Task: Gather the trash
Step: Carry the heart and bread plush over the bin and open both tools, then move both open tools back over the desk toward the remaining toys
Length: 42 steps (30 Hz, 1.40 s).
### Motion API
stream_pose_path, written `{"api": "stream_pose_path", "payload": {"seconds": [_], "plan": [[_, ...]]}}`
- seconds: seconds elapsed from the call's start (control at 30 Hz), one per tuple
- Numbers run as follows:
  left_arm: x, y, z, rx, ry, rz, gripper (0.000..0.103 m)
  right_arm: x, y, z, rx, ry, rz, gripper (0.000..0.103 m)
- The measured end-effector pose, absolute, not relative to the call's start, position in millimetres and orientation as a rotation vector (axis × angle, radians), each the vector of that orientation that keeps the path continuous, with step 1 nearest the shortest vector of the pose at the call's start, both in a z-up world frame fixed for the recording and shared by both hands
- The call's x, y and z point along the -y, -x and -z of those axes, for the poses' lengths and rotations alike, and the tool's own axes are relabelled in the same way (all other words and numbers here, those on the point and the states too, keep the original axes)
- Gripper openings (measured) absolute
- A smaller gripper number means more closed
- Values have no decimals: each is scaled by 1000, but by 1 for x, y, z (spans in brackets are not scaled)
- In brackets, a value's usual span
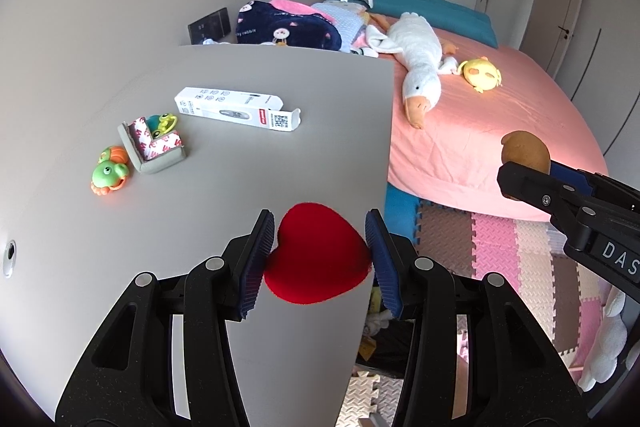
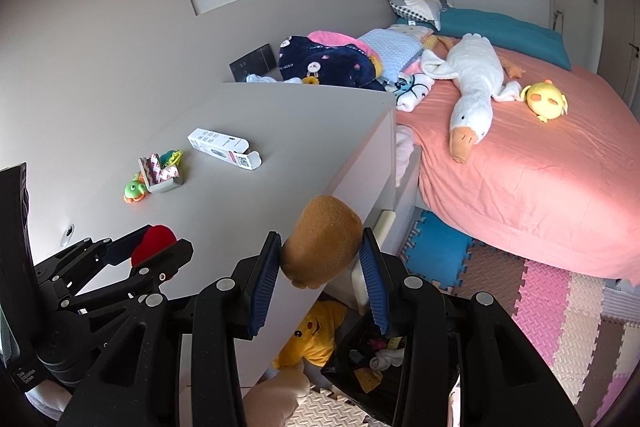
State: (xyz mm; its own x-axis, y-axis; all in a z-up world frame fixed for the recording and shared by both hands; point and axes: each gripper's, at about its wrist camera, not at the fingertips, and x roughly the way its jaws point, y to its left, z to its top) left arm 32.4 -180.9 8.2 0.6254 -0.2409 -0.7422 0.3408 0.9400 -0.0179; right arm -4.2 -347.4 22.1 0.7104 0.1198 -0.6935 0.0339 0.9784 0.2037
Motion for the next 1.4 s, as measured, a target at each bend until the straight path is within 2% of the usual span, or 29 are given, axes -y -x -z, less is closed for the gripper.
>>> {"api": "stream_pose_path", "payload": {"seconds": [1.17,1.2,1.23,1.27,1.3,1.33,1.37,1.4], "plan": [[305,14,24,-897,-287,607,48,463,68,10,-810,-314,183,42],[306,15,25,-906,-288,622,48,465,67,10,-814,-319,185,44],[307,15,27,-916,-292,634,61,468,66,11,-823,-322,192,50],[307,15,27,-916,-292,631,83,470,66,10,-816,-318,203,59],[306,16,27,-904,-290,619,91,472,67,9,-808,-309,222,62],[305,18,25,-883,-293,607,95,473,67,8,-803,-300,243,65],[304,19,24,-871,-302,599,95,475,68,7,-796,-296,258,73],[304,19,24,-870,-310,592,95,477,69,6,-788,-296,265,76]]}}
